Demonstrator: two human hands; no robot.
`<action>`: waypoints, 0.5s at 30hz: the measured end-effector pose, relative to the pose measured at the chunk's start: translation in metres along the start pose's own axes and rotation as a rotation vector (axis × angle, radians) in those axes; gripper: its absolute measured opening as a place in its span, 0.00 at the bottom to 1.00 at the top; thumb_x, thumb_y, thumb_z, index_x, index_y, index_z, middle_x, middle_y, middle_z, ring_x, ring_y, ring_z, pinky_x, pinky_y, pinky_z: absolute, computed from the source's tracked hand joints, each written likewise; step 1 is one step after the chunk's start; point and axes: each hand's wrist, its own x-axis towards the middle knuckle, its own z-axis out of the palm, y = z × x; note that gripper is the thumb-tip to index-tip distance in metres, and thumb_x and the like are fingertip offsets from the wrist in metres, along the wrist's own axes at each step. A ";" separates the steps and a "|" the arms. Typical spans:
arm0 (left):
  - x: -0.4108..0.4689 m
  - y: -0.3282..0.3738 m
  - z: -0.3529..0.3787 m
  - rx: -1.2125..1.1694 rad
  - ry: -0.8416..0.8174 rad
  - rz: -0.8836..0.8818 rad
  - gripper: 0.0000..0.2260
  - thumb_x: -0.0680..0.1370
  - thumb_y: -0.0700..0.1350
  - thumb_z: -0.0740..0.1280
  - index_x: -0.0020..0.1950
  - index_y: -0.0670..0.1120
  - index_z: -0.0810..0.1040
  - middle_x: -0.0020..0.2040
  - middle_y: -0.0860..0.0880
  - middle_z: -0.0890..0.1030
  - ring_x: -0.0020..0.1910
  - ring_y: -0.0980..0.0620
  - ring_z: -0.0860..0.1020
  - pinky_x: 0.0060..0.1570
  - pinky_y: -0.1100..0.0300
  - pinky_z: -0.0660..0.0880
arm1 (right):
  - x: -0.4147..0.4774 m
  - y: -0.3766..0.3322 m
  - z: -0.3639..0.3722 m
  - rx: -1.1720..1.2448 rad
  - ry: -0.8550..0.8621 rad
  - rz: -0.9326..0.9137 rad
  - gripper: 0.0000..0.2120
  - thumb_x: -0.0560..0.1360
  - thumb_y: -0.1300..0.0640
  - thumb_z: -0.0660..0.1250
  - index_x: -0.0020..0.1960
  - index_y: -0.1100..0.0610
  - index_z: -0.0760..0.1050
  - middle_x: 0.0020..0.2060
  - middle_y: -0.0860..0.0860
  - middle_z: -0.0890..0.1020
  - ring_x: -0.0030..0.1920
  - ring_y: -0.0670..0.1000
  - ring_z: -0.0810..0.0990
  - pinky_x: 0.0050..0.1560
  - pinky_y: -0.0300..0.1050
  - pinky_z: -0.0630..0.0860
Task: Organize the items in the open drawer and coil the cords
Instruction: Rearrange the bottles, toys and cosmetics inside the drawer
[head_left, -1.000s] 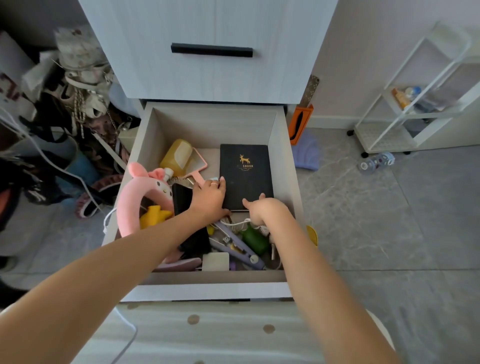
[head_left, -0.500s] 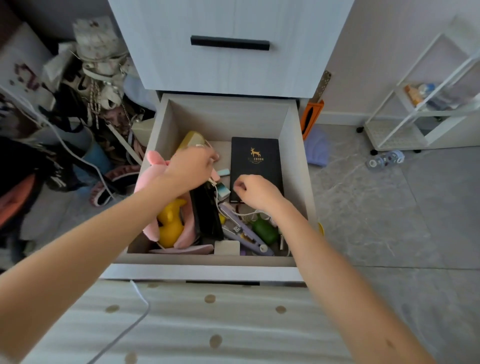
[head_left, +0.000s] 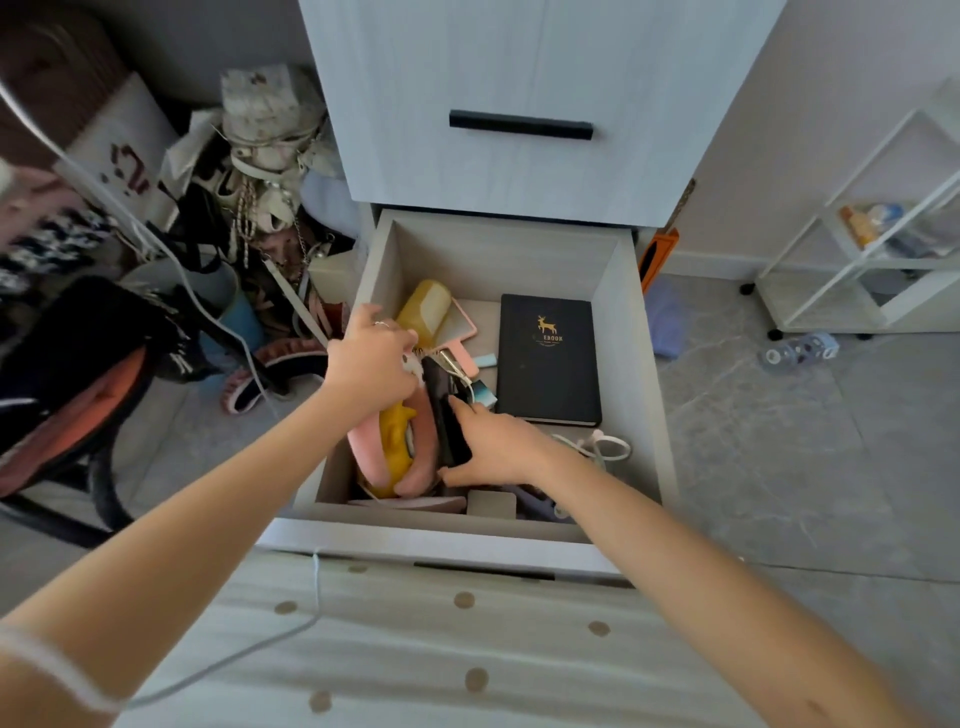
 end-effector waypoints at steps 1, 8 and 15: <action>-0.001 -0.001 0.000 -0.001 0.016 -0.001 0.23 0.72 0.44 0.63 0.68 0.53 0.71 0.65 0.53 0.72 0.71 0.50 0.55 0.56 0.46 0.70 | 0.000 0.000 -0.003 -0.004 0.008 -0.014 0.37 0.69 0.44 0.69 0.71 0.57 0.59 0.56 0.56 0.77 0.50 0.56 0.79 0.45 0.50 0.78; -0.008 -0.006 0.001 -0.115 0.128 0.058 0.21 0.71 0.43 0.64 0.64 0.56 0.75 0.61 0.57 0.76 0.66 0.54 0.63 0.51 0.53 0.74 | -0.013 0.017 -0.043 0.586 0.404 0.235 0.11 0.75 0.60 0.59 0.51 0.65 0.76 0.40 0.62 0.79 0.40 0.59 0.78 0.46 0.55 0.75; -0.009 -0.006 0.001 -0.177 0.167 0.032 0.21 0.69 0.42 0.65 0.60 0.55 0.77 0.59 0.58 0.77 0.66 0.57 0.66 0.49 0.55 0.75 | -0.004 0.053 -0.049 1.875 0.693 0.386 0.22 0.80 0.61 0.59 0.72 0.56 0.60 0.63 0.58 0.71 0.63 0.61 0.72 0.52 0.58 0.79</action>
